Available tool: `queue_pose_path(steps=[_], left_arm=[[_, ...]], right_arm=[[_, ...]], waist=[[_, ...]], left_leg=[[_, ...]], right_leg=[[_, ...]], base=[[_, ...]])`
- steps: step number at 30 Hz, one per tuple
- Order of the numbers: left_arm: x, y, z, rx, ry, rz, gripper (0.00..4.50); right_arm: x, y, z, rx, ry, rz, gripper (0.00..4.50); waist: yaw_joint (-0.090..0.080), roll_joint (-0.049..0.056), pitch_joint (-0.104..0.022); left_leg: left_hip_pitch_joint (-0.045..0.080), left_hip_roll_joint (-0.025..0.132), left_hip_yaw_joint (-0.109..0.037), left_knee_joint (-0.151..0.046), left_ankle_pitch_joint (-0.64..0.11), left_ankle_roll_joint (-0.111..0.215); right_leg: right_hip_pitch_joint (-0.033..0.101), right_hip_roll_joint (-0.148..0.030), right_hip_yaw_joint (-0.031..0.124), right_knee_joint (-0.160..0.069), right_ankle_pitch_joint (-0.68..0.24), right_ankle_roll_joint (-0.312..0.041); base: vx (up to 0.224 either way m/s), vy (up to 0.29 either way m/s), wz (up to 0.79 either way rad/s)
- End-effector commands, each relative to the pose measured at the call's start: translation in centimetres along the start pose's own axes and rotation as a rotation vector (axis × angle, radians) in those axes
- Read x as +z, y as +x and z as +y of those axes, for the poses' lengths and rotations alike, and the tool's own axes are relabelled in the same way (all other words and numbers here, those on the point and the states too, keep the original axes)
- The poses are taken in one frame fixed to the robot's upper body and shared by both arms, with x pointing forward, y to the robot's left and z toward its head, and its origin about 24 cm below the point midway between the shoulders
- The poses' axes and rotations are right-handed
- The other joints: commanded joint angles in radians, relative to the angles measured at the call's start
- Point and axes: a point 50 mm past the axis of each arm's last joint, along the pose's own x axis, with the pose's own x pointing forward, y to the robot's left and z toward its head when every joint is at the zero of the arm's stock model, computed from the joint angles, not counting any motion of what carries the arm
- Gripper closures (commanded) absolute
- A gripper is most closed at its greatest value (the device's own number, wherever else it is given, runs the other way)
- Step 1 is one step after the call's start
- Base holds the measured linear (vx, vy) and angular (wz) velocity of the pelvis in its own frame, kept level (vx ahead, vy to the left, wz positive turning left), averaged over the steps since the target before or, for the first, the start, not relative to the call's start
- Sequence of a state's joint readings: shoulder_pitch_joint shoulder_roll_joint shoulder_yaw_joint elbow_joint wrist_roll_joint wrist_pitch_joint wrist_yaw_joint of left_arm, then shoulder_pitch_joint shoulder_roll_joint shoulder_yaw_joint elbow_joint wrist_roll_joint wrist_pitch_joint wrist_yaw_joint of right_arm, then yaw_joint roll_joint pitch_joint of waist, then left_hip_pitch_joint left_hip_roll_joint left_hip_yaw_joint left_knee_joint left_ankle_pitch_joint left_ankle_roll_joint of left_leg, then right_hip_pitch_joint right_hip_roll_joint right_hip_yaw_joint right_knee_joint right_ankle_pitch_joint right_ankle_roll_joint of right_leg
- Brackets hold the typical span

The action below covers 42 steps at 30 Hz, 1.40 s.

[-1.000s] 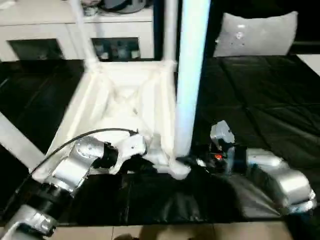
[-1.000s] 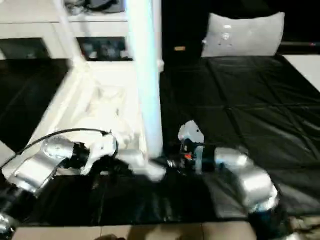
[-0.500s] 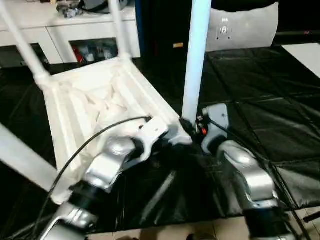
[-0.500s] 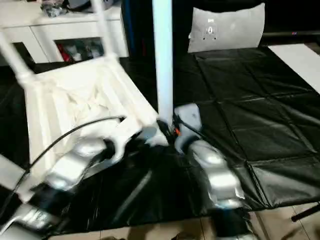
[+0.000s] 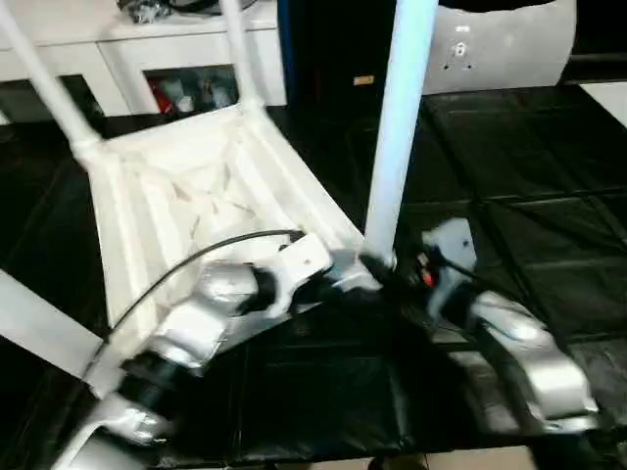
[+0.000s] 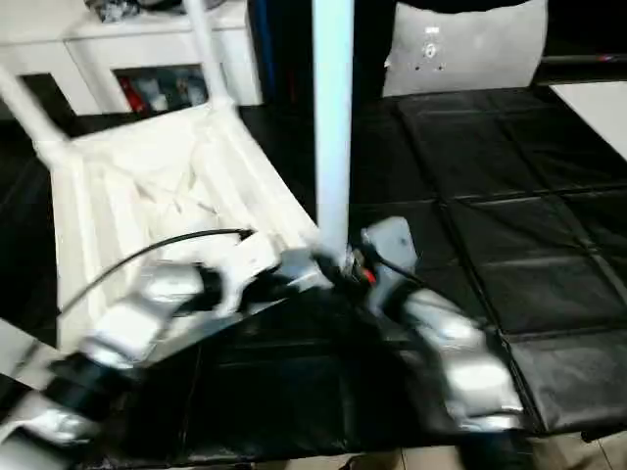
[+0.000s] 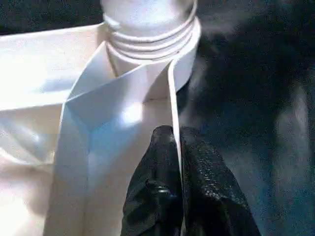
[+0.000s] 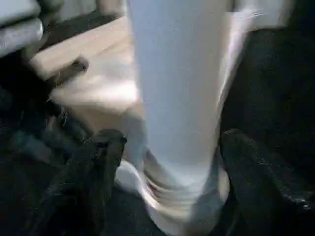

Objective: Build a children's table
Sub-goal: Rotate leg to tighten

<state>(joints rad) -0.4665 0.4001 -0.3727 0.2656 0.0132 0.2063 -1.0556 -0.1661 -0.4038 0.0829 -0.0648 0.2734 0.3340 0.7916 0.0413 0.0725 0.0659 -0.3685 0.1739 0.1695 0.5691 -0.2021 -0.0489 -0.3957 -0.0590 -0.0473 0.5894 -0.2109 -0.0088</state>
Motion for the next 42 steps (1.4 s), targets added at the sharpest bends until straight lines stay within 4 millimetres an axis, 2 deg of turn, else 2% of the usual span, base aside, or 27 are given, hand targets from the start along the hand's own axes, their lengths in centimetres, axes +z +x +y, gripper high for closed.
queue_pose_path(steps=[1, 2, 3, 4, 7, 8, 9, 12, 14, 16, 20, 21, 25, 27, 30, 33, 37, 39, 41, 42], left_arm=[[-0.9, 0.7, -1.8, -0.201, 0.031, 0.022, 4.5], [-0.9, 0.4, -1.8, -0.232, 0.039, 0.019, 4.5], [-0.9, 0.2, -1.8, -0.25, 0.044, 0.019, 4.5], [-1.0, 0.1, -1.8, -0.26, 0.047, 0.021, 4.5], [-1.2, -0.5, -1.8, -0.334, 0.086, 0.041, 4.5], [-1.4, -0.8, -1.9, -0.386, 0.103, 0.047, 4.5], [-1.4, -0.8, -1.9, -0.386, 0.103, 0.047, 4.5], [-1.4, -1.1, -1.9, -0.471, 0.147, 0.064, 4.5], [-1.4, -1.2, -1.9, -0.489, 0.158, 0.072, 4.5], [-1.4, -1.3, -1.8, -0.509, 0.173, 0.082, 4.5], [-1.3, -1.1, -1.6, -0.527, 0.186, 0.084, 4.5], [-1.2, -1.1, -1.6, -0.532, 0.19, 0.085, 4.5], [-1.3, -1.1, -1.4, -0.536, 0.193, 0.089, 4.5], [-1.3, -1.1, -1.4, -0.536, 0.194, 0.094, 4.5], [-1.5, -1.3, -1.1, -0.518, 0.182, 0.101, 4.5], [-1.6, -1.4, -1.0, -0.494, 0.158, 0.093, 4.5], [-1.9, -2.0, -0.9, -0.396, 0.086, 0.058, 4.5], [-2.1, -2.2, -0.9, -0.353, 0.063, 0.052, 4.5], [-2.2, -2.3, -0.8, -0.227, -0.002, 0.047, 4.5], [-2.1, -2.2, -0.9, -0.18, -0.04, 0.026, 4.5]], right_arm=[[0.4, -0.1, 0.3, 0.136, -0.049, 0.021, 0.78], [0.5, -0.3, 0.2, 0.198, -0.059, 0.038, 0.78], [0.6, -0.4, 0.2, 0.237, -0.062, 0.047, 0.78], [0.7, -0.5, 0.2, 0.255, -0.064, 0.049, 0.78], [1.0, -0.7, 0.3, 0.382, -0.069, 0.067, 0.78], [1.1, -0.8, 0.3, 0.453, -0.06, 0.08, 0.78], [1.1, -0.8, 0.3, 0.453, -0.06, 0.08, 0.78], [1.3, -0.5, 0.1, 0.561, -0.033, 0.118, 1.12], [1.3, -0.3, 0.0, 0.587, -0.015, 0.129, 1.15], [1.5, 0.0, 0.0, 0.629, 0.018, 0.137, 1.49], [1.4, 0.6, 0.1, 0.684, 0.044, 0.153, 1.58], [1.3, 0.7, 0.2, 0.698, 0.053, 0.154, 1.75], [1.3, 1.3, 0.5, 0.723, 0.071, 0.157, 2.06], [1.3, 1.7, 0.7, 0.734, 0.084, 0.153, 2.28], [1.3, 2.0, 0.9, 0.756, 0.106, 0.152, 2.37], [1.4, 2.0, 1.0, 0.759, 0.12, 0.141, 2.38], [1.5, 2.1, 1.2, 0.699, 0.152, 0.096, 2.38], [1.4, 2.2, 1.3, 0.667, 0.163, 0.085, 2.38], [1.0, 2.3, 2.1, 0.59, 0.154, 0.07, 2.38], [0.9, 2.5, 2.4, 0.539, 0.14, 0.061, 2.38]], waist=[[0.001, -0.016, -0.056], [0.004, -0.014, -0.053], [0.007, -0.02, -0.051], [0.011, -0.015, -0.049], [0.018, -0.016, -0.049], [0.018, -0.028, -0.048], [0.022, -0.023, -0.047], [0.023, -0.023, -0.045], [0.025, -0.024, -0.045], [0.03, -0.027, -0.046], [0.037, -0.027, -0.047], [0.04, -0.025, -0.046], [0.042, -0.029, -0.043], [0.04, -0.031, -0.039], [0.04, -0.029, -0.035], [0.04, -0.03, -0.035], [0.038, -0.026, -0.033], [0.036, -0.027, -0.033], [0.033, -0.027, -0.027], [0.029, -0.03, -0.024]], left_leg=[[0.004, 0.052, -0.015, -0.043, -0.015, 0.164], [0.003, 0.054, -0.014, -0.044, -0.027, 0.158], [0.005, 0.057, -0.014, -0.046, -0.047, 0.154], [0.007, 0.06, -0.013, -0.047, -0.067, 0.144], [0.008, 0.06, -0.013, -0.047, -0.09, 0.132], [0.006, 0.061, -0.01, -0.047, -0.084, 0.131], [0.006, 0.06, -0.012, -0.047, -0.093, 0.129], [0.008, 0.06, -0.011, -0.047, -0.105, 0.114], [0.008, 0.06, -0.011, -0.047, -0.104, 0.108], [0.007, 0.06, -0.01, -0.044, -0.081, 0.112], [0.007, 0.059, -0.009, -0.041, -0.069, 0.113], [0.007, 0.06, -0.01, -0.042, -0.071, 0.108], [0.008, 0.061, -0.01, -0.044, -0.091, 0.093], [0.007, 0.06, -0.01, -0.047, -0.12, 0.079], [0.011, 0.062, -0.011, -0.051, -0.142, 0.06], [0.011, 0.063, -0.011, -0.052, -0.141, 0.054], [0.009, 0.062, -0.011, -0.052, -0.133, 0.055], [0.009, 0.065, -0.012, -0.054, -0.138, 0.051], [0.01, 0.065, -0.013, -0.059, -0.16, 0.041], [0.01, 0.063, -0.012, -0.063, -0.18, 0.035]], right_leg=[[0.058, -0.08, 0.045, -0.043, 0.114, -0.266], [0.055, -0.079, 0.045, -0.043, 0.085, -0.268], [0.056, -0.079, 0.044, -0.045, 0.052, -0.27], [0.051, -0.081, 0.046, -0.046, 0.016, -0.273], [0.052, -0.081, 0.045, -0.047, -0.022, -0.274], [0.051, -0.081, 0.047, -0.047, -0.017, -0.27], [0.052, -0.084, 0.047, -0.047, -0.039, -0.271], [0.047, -0.084, 0.047, -0.047, -0.066, -0.276], [0.048, -0.083, 0.048, -0.046, -0.065, -0.279], [0.049, -0.084, 0.049, -0.042, -0.03, -0.284], [0.047, -0.084, 0.048, -0.039, -0.012, -0.292], [0.046, -0.085, 0.048, -0.038, -0.01, -0.296], [0.047, -0.085, 0.049, -0.039, -0.026, -0.297], [0.046, -0.086, 0.05, -0.044, -0.072, -0.292], [0.045, -0.087, 0.052, -0.05, -0.135, -0.278], [0.044, -0.087, 0.053, -0.05, -0.133, -0.277], [0.043, -0.087, 0.053, -0.048, -0.111, -0.282], [0.045, -0.086, 0.054, -0.048, -0.109, -0.28], [0.04, -0.086, 0.056, -0.052, -0.153, -0.269], [0.039, -0.086, 0.056, -0.057, -0.195, -0.261]], base=[[0.0, 0.0, 0.0], [0.0, 0.0, 0.0], [0.0, 0.0, 0.0], [0.0, 0.0, 0.0], [0.0, 0.0, 0.0], [0.0, 0.0, 0.0], [0.0, 0.0, 0.0], [0.0, 0.0, 0.0], [0.0, 0.0, 0.0], [0.0, 0.0, 0.0], [0.0, 0.0, 0.0], [0.0, 0.0, 0.0], [0.0, 0.0, 0.0], [0.0, 0.0, 0.0], [0.0, 0.0, 0.0], [0.0, 0.0, 0.0], [0.0, 0.0, 0.0], [0.0, 0.0, 0.0], [0.0, 0.0, 0.0], [0.0, 0.0, 0.0]])
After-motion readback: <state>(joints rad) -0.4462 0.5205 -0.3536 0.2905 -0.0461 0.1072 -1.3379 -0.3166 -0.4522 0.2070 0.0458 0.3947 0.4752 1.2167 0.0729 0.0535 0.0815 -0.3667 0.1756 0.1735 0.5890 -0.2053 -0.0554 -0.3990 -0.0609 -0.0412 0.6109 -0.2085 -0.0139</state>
